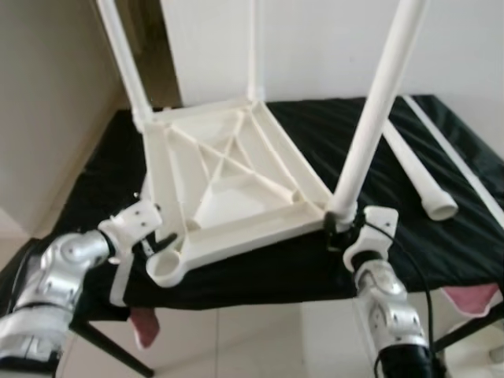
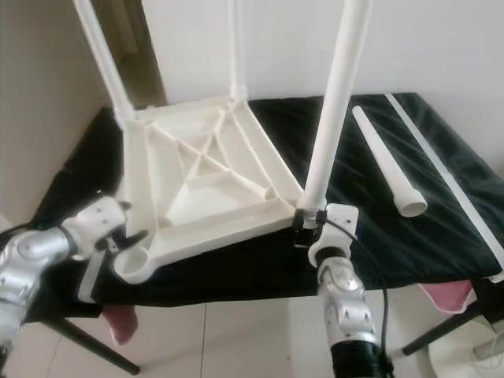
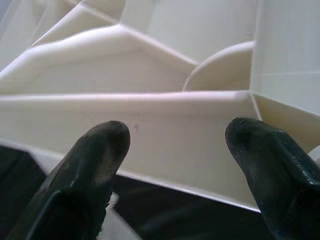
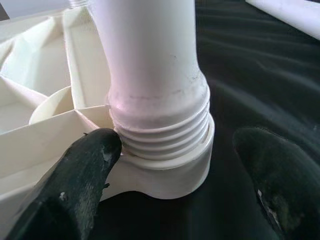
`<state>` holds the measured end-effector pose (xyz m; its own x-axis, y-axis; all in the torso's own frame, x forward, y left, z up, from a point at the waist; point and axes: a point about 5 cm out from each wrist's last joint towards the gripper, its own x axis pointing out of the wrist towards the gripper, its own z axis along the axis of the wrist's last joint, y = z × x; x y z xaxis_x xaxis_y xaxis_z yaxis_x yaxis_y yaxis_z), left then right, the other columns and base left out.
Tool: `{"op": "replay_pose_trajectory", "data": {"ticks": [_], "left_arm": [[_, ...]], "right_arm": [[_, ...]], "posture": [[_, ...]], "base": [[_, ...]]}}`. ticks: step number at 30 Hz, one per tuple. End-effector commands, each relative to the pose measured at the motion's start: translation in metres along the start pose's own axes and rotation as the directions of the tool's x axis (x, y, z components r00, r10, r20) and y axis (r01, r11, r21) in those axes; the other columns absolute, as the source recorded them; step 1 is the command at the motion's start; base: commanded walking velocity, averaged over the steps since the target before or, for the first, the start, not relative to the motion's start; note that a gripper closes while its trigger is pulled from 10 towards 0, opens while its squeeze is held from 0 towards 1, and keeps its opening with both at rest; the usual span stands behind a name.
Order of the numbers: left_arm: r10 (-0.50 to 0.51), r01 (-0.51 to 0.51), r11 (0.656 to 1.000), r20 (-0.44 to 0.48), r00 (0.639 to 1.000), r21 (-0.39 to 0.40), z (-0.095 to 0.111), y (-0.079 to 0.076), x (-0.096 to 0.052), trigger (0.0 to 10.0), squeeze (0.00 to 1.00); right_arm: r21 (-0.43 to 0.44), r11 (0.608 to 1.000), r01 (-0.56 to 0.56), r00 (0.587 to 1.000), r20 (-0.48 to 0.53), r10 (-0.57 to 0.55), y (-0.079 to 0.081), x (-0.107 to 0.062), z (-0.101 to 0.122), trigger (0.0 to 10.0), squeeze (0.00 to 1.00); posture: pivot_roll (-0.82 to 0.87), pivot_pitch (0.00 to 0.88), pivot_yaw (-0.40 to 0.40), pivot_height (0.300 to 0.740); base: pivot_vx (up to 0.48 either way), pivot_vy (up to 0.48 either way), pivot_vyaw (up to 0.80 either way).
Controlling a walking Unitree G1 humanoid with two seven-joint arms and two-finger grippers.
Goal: Building children table
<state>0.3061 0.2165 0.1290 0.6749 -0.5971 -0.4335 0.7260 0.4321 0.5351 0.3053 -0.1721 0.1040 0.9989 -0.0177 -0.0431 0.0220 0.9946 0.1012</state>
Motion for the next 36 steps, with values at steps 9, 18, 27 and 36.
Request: {"op": "replay_pose_trajectory", "data": {"ticks": [9, 18, 27, 36], "left_arm": [[-0.461, 0.468, 0.883, 0.105, 0.881, -0.042, 0.023, -0.059, 0.001, 10.0, 0.00], [-0.397, 0.422, 0.905, 0.256, 0.881, -0.049, 0.070, -0.086, 0.024, 10.0, 0.00], [-0.210, 0.242, 0.963, 0.232, 0.950, -0.116, 0.072, -0.066, 0.031, 10.0, 0.00], [-0.076, 0.148, 0.962, 0.292, 0.953, -0.230, 0.070, -0.042, 0.024, 10.0, 0.00]], "right_arm": [[-0.047, 0.995, -0.085, 0.995, -0.049, 0.083, 0.002, 0.019, -0.006, 10.0, 0.00], [-0.059, 0.987, -0.148, 0.989, -0.014, 0.148, 0.014, 0.040, 0.003, 10.0, 0.00], [-0.065, 0.986, -0.151, 0.988, 0.014, 0.152, 0.015, 0.044, 0.003, 10.0, 0.00], [-0.045, 0.996, -0.081, 0.995, 0.055, 0.083, 0.002, 0.038, 0.004, 10.0, 0.00]], "posture": [[0.00, 0.000, 0.022, 0.740], [0.01, 0.012, 0.024, 0.740], [0.02, 0.034, 0.028, 0.740], [0.01, 0.046, 0.031, 0.740]], "base": [[0.000, 0.000, 0.00], [0.000, 0.000, 0.00], [0.000, 0.000, 0.00], [0.000, 0.000, 0.00]]}}
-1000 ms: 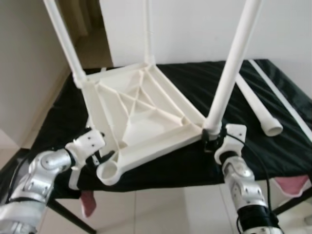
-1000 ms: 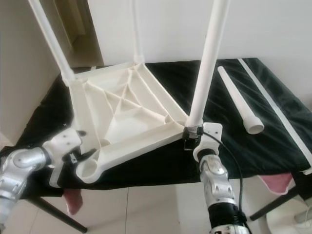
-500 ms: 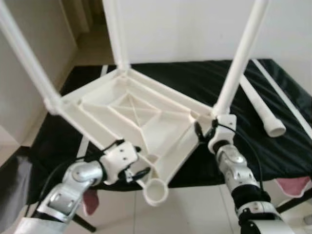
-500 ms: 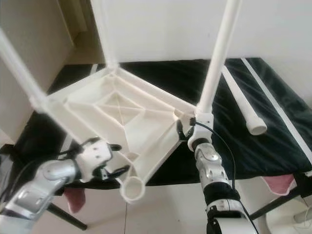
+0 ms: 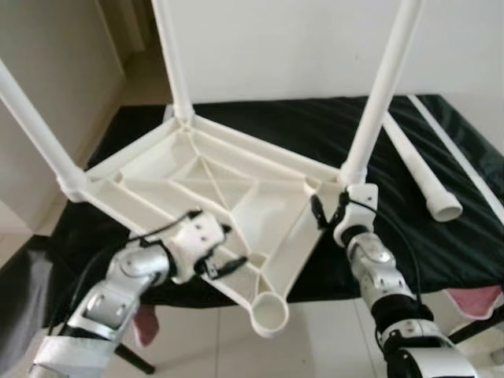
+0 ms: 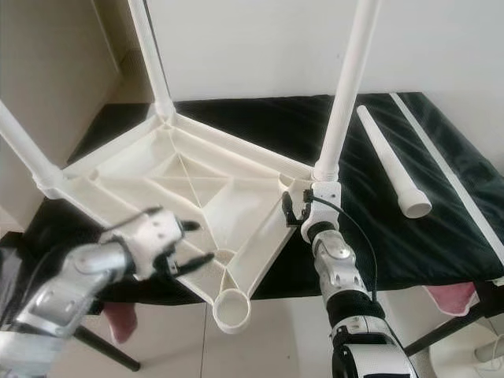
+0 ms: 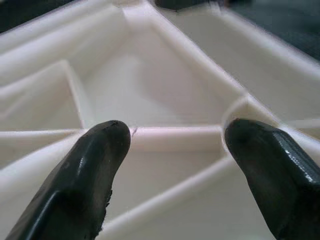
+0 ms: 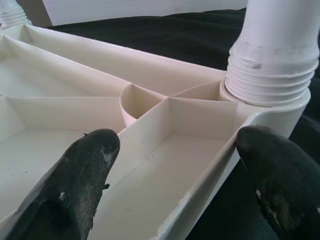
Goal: Building children table
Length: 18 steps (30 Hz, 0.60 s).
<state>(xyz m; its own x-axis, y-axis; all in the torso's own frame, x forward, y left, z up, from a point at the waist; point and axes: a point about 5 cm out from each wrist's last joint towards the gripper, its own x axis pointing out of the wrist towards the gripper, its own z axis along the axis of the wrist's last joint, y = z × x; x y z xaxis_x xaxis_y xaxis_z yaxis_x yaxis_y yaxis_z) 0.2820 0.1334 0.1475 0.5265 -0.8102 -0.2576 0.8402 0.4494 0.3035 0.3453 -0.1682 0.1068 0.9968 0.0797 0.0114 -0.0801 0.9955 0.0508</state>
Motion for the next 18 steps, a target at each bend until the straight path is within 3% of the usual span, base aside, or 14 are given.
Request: {"op": "replay_pose_trajectory", "data": {"ticks": [1, 2, 3, 5, 6, 18], "left_arm": [[0.008, -0.006, 0.999, 0.043, 0.999, -0.050, 0.002, 0.001, -0.006, 10.0, 0.00], [0.008, -0.006, 0.999, 0.043, 0.999, -0.050, 0.002, 0.001, -0.006, 10.0, 0.00], [-0.097, 0.104, 0.993, 0.120, 0.988, -0.059, 0.010, -0.009, -0.015, 10.0, 0.00], [-0.127, 0.135, 0.989, 0.134, 0.983, -0.057, 0.012, -0.013, -0.018, 10.0, 0.00], [-0.209, 0.218, 0.975, 0.149, 0.967, -0.048, 0.014, -0.022, -0.023, 10.0, 0.00], [-0.311, 0.317, 0.948, 0.108, 0.944, -0.043, 0.007, -0.035, -0.028, 10.0, 0.00]], "right_arm": [[0.014, 0.999, 0.030, 0.999, 0.016, -0.031, -0.005, -0.004, 0.000, 10.0, 0.00], [0.014, 0.999, 0.030, 0.999, 0.016, -0.031, -0.005, -0.004, 0.000, 10.0, 0.00], [0.017, 0.999, 0.048, 0.999, 0.025, -0.048, -0.009, -0.007, -0.001, 10.0, 0.00], [0.016, 0.999, 0.050, 0.998, 0.026, -0.050, -0.010, -0.007, -0.001, 10.0, 0.00], [0.014, 0.998, 0.055, 0.998, 0.029, -0.055, -0.013, -0.009, -0.002, 10.0, 0.00], [-0.004, 0.997, 0.079, 0.996, 0.035, -0.078, -0.028, -0.019, -0.002, 10.0, 0.00]], "posture": [[0.01, 0.047, 0.031, 0.740], [0.01, 0.047, 0.031, 0.740], [0.01, 0.051, 0.029, 0.740], [0.01, 0.052, 0.029, 0.740], [0.01, 0.053, 0.027, 0.740], [0.00, 0.055, 0.018, 0.740]], "base": [[0.000, 0.000, 0.00], [0.000, 0.000, 0.00], [0.000, 0.000, 0.00], [0.000, 0.000, 0.00], [0.000, 0.000, 0.00], [0.000, 0.000, 0.00]]}}
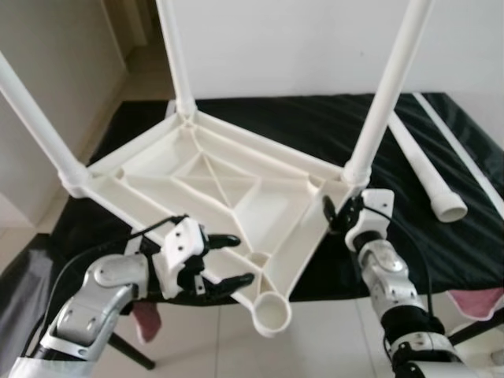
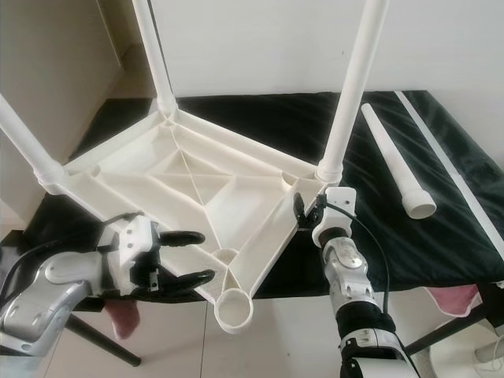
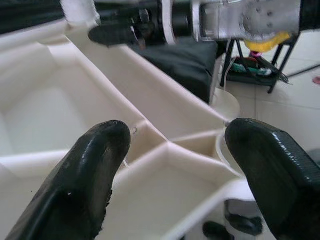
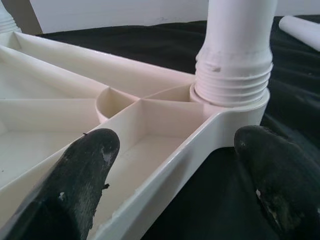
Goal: Building children table
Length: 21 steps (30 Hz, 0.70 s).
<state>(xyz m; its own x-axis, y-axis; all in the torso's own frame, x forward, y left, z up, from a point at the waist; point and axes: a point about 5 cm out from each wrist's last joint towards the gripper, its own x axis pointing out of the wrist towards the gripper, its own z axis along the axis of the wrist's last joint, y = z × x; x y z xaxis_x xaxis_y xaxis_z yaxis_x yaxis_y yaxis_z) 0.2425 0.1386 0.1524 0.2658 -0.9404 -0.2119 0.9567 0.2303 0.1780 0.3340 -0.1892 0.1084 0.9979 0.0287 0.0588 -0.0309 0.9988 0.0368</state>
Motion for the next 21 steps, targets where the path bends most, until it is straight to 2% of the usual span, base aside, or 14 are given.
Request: {"op": "replay_pose_trajectory", "data": {"ticks": [1, 6, 8, 10, 18, 19, 21], "left_arm": [[-0.048, 0.048, 0.999, -0.019, 0.999, -0.001, -0.001, -0.006, 0.000, 10.0, 0.00], [-0.049, 0.054, 0.998, -0.146, 0.988, 0.025, -0.018, -0.006, -0.003, 10.0, 0.00], [-0.032, 0.039, 0.999, -0.257, 0.966, 0.022, -0.032, -0.002, -0.004, 10.0, 0.00], [-0.013, 0.031, 0.998, -0.319, 0.948, 0.049, -0.041, 0.002, -0.006, 10.0, 0.00], [0.012, 0.027, 0.995, -0.392, 0.920, 0.093, -0.048, 0.009, -0.009, 10.0, 0.00], [0.080, -0.034, 0.992, -0.395, 0.915, 0.122, -0.048, 0.019, -0.005, 10.0, 0.00], [0.105, -0.059, 0.990, -0.390, 0.915, 0.130, -0.046, 0.023, -0.004, 10.0, 0.00]], "right_arm": [[0.009, 1.000, 0.030, 0.999, -0.015, -0.030, -0.008, -0.005, -0.005, 10.0, 0.00], [0.001, 0.999, 0.036, 0.999, -0.010, -0.036, -0.013, -0.009, -0.003, 10.0, 0.00], [-0.002, 0.999, 0.039, 0.999, -0.012, -0.039, -0.014, -0.010, -0.003, 10.0, 0.00], [-0.003, 0.999, 0.039, 0.999, -0.011, -0.039, -0.014, -0.010, -0.003, 10.0, 0.00], [-0.004, 0.999, 0.033, 0.999, -0.005, -0.033, -0.013, -0.008, 0.000, 10.0, 0.00], [-0.003, 1.000, 0.031, 1.000, -0.001, -0.031, -0.012, -0.008, 0.001, 10.0, 0.00], [-0.002, 1.000, 0.030, 1.000, 0.000, -0.030, -0.012, -0.008, 0.002, 10.0, 0.00]], "posture": [[0.00, 0.055, 0.018, 0.740], [0.00, 0.054, 0.013, 0.740], [-0.01, 0.050, 0.012, 0.740], [-0.01, 0.047, 0.011, 0.740], [-0.01, 0.038, 0.013, 0.740], [-0.01, 0.036, 0.012, 0.740], [-0.01, 0.034, 0.012, 0.740]], "base": [[0.000, 0.000, 0.00], [0.000, 0.000, 0.00], [0.000, 0.000, 0.00], [0.000, 0.000, 0.00], [0.000, 0.000, 0.00], [0.000, 0.000, 0.00], [0.000, 0.000, 0.00]]}}
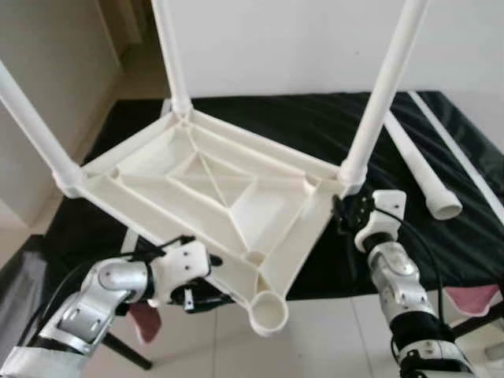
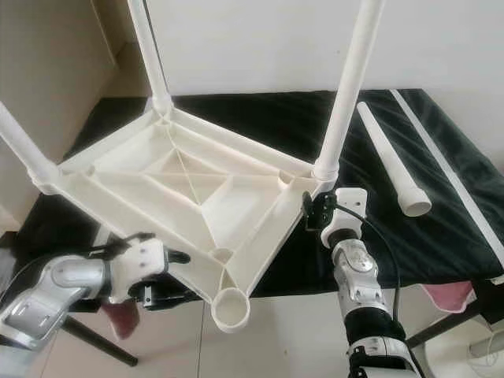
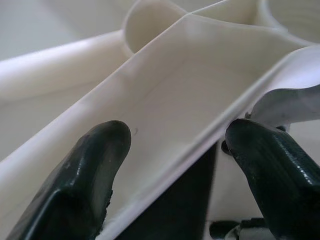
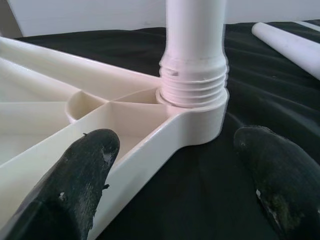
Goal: Building children table
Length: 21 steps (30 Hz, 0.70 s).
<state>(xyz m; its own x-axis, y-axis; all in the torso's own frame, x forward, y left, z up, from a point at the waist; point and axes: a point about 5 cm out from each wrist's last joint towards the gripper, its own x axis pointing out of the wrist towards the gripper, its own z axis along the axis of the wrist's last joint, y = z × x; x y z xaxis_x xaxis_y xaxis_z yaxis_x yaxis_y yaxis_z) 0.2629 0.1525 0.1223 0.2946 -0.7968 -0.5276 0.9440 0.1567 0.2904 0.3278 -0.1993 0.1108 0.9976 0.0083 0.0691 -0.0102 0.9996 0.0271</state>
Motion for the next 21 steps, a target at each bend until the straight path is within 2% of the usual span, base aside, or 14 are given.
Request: {"op": "replay_pose_trajectory", "data": {"ticks": [1, 2, 3, 4, 6, 7, 10, 13, 15, 21], "left_arm": [[0.093, -0.095, 0.995, -0.066, 0.993, -0.032, -0.012, 0.004, 0.002, 10.0, 0.00], [0.131, -0.133, 0.990, -0.047, 0.990, -0.040, -0.008, 0.008, 0.003, 10.0, 0.00], [0.178, -0.177, 0.979, 0.004, 0.984, -0.100, 0.001, 0.014, 0.007, 10.0, 0.00], [0.178, -0.177, 0.979, 0.004, 0.984, -0.100, 0.001, 0.014, 0.007, 10.0, 0.00], [0.222, -0.206, 0.960, 0.066, 0.973, -0.192, 0.013, 0.018, 0.014, 10.0, 0.00], [0.225, -0.204, 0.955, 0.082, 0.971, -0.214, 0.017, 0.017, 0.019, 10.0, 0.00], [0.225, -0.200, 0.955, 0.095, 0.970, -0.218, 0.022, 0.014, 0.026, 10.0, 0.00], [0.237, -0.208, 0.944, 0.087, 0.968, -0.255, 0.028, 0.004, 0.046, 10.0, 0.00], [0.254, -0.223, 0.936, 0.083, 0.964, -0.271, 0.030, 0.003, 0.051, 10.0, 0.00], [0.302, -0.283, 0.928, 0.042, 0.952, -0.242, 0.030, 0.003, 0.065, 10.0, 0.00]], "right_arm": [[0.008, 1.000, 0.010, 1.000, -0.011, -0.010, -0.002, -0.001, -0.001, 10.0, 0.00], [0.008, 1.000, 0.008, 1.000, -0.010, -0.007, -0.001, -0.002, -0.001, 10.0, 0.00], [0.009, 1.000, 0.006, 1.000, -0.011, -0.006, 0.000, -0.003, -0.002, 10.0, 0.00], [0.009, 1.000, 0.006, 1.000, -0.011, -0.006, 0.000, -0.003, -0.002, 10.0, 0.00], [0.011, 1.000, 0.005, 1.000, -0.012, -0.005, 0.000, -0.003, -0.002, 10.0, 0.00], [0.011, 1.000, 0.005, 1.000, -0.014, -0.005, 0.000, -0.003, -0.002, 10.0, 0.00], [0.012, 1.000, 0.005, 1.000, -0.016, -0.005, 0.001, -0.003, -0.003, 10.0, 0.00], [0.015, 1.000, 0.007, 1.000, -0.010, -0.007, 0.002, -0.003, -0.001, 10.0, 0.00], [0.017, 1.000, 0.008, 1.000, -0.008, -0.008, 0.002, -0.003, -0.001, 10.0, 0.00], [0.022, 1.000, 0.011, 1.000, -0.008, -0.011, 0.004, -0.003, -0.001, 10.0, 0.00]], "posture": [[-0.01, 0.034, 0.012, 0.740], [-0.01, 0.034, 0.012, 0.740], [-0.01, 0.034, 0.012, 0.740], [-0.01, 0.034, 0.012, 0.740], [-0.01, 0.031, 0.013, 0.740], [-0.01, 0.030, 0.015, 0.740], [-0.01, 0.029, 0.015, 0.740], [-0.02, 0.024, 0.020, 0.740], [-0.02, 0.023, 0.022, 0.740], [-0.02, 0.017, 0.026, 0.740]], "base": [[0.000, 0.000, 0.00], [0.000, 0.000, 0.00], [0.000, 0.000, 0.00], [0.000, 0.000, 0.00], [0.000, 0.000, 0.00], [0.000, 0.000, 0.00], [0.000, 0.000, 0.00], [0.000, 0.000, 0.00], [0.000, 0.000, 0.00], [0.000, 0.000, 0.00]]}}
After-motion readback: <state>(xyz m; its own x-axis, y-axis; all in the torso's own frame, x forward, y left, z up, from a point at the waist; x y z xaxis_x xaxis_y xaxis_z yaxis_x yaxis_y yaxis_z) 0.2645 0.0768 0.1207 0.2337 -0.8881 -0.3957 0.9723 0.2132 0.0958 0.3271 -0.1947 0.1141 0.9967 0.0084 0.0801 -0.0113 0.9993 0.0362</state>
